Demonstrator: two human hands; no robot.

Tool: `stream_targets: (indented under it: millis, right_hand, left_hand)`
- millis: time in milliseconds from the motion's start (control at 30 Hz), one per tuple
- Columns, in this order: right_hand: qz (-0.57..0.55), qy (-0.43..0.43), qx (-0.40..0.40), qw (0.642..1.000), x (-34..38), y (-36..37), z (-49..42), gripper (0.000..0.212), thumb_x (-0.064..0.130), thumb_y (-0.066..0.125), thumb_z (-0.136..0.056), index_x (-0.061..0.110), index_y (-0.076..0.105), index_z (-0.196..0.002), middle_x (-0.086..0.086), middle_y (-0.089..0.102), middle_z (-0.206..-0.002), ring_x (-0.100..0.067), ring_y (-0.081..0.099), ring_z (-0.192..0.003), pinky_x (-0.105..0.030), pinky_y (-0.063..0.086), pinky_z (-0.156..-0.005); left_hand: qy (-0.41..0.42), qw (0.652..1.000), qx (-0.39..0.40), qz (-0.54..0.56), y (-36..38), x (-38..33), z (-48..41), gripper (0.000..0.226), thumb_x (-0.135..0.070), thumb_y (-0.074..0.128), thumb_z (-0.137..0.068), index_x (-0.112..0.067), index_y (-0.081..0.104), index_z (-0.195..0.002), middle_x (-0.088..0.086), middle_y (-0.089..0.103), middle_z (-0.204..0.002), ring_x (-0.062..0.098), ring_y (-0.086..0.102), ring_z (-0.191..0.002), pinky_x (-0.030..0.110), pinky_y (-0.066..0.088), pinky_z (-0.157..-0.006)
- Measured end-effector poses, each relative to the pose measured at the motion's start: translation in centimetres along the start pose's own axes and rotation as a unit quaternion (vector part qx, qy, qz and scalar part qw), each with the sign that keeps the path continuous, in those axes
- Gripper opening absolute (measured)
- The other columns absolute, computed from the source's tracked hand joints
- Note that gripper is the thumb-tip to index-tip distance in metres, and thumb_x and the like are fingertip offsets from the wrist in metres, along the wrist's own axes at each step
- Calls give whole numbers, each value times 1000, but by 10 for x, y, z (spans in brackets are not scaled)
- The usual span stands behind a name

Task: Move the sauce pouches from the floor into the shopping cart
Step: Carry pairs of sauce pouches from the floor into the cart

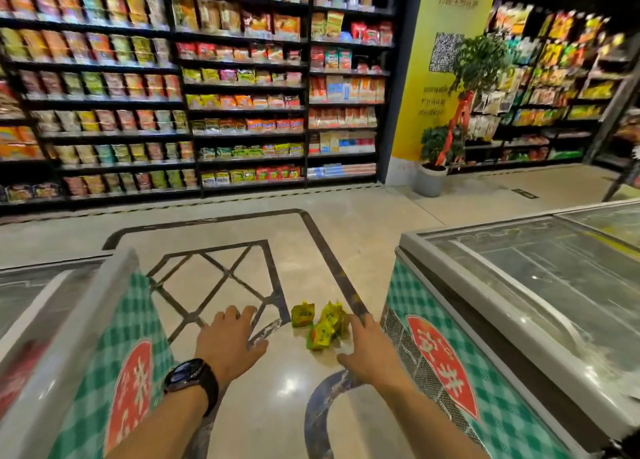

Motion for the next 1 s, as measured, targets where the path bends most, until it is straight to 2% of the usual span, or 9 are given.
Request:
stream_targets:
  millis: [100, 300, 467, 567, 700, 833, 900, 1000]
  right_hand:
    - [-24, 27, 21, 999, -3, 13, -60, 73, 45, 62, -83, 21, 32, -145, -7, 38, -143, -30, 42, -130, -41, 43, -102]
    - [-59, 122, 61, 989, -56, 47, -152, 76, 48, 67, -76, 28, 35, -142, -5, 41, -138, -25, 46, -123, -41, 51, -92]
    - [-68, 180, 99, 976, -110, 93, -257, 76, 40, 63, -80, 23, 31, -147, -8, 37, -144, -27, 44, -129, -39, 49, -94]
    - [-97, 191, 142, 966, -132, 137, -339, 78, 41, 65, -81, 21, 30, -147, -8, 36, -142, -28, 44, -128, -40, 48, -96]
    - [-146, 235, 189, 942, -154, 202, -439, 78, 42, 67, -81, 22, 30, -146, -8, 39, -139, -28, 48, -122, -41, 48, -95]
    - [-188, 286, 211, 916, -177, 281, -502, 71, 34, 70, -82, 19, 37, -143, -8, 42, -138, -29, 51, -123, -33, 43, -96]
    - [-221, 313, 210, 899, -192, 334, -522, 70, 29, 77, -78, 15, 43, -137, -11, 48, -134, -29, 52, -120, -34, 44, -98]
    - [-313, 401, 195, 838, -230, 436, -534, 56, 19, 85, -70, 15, 53, -115, -11, 64, -115, -27, 61, -101, -39, 51, -90]
  left_hand:
    - [10, 1000, 17, -7, 15, 14, -73, 71, -65, 48, -89, -29, 31, -148, 2, 50, -134, 23, 51, -123, 38, 52, -88]
    - [28, 997, 68, -14, 49, 28, -197, 74, -64, 48, -91, -29, 26, -152, 3, 48, -139, 23, 49, -125, 38, 51, -90]
    - [56, 991, 120, -21, 109, 16, -319, 71, -62, 48, -92, -27, 29, -150, 4, 48, -137, 24, 50, -125, 37, 50, -90]
    - [45, 986, 154, -34, 154, 15, -398, 65, -61, 47, -91, -27, 35, -145, 4, 52, -131, 24, 54, -118, 37, 51, -88]
    - [25, 982, 186, -25, 213, 22, -502, 70, -61, 50, -87, -32, 33, -148, 1, 54, -129, 23, 54, -119, 38, 53, -90]
    - [11, 979, 204, 9, 297, 41, -574, 74, -60, 55, -88, -29, 32, -151, 4, 56, -126, 25, 57, -117, 40, 54, -85]
    - [-2, 976, 213, 34, 353, 52, -601, 76, -58, 57, -89, -26, 31, -152, 4, 55, -132, 26, 54, -123, 40, 55, -85]
    - [11, 968, 249, 23, 458, 58, -638, 76, -59, 54, -91, -24, 27, -153, 5, 50, -143, 25, 49, -130, 38, 50, -95]
Point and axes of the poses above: each hand's wrist, its own z-axis away from the middle knuckle, its own y-axis out of the palm, x = y × z, the point moved 8 cm from there along -z, towards the middle knuckle
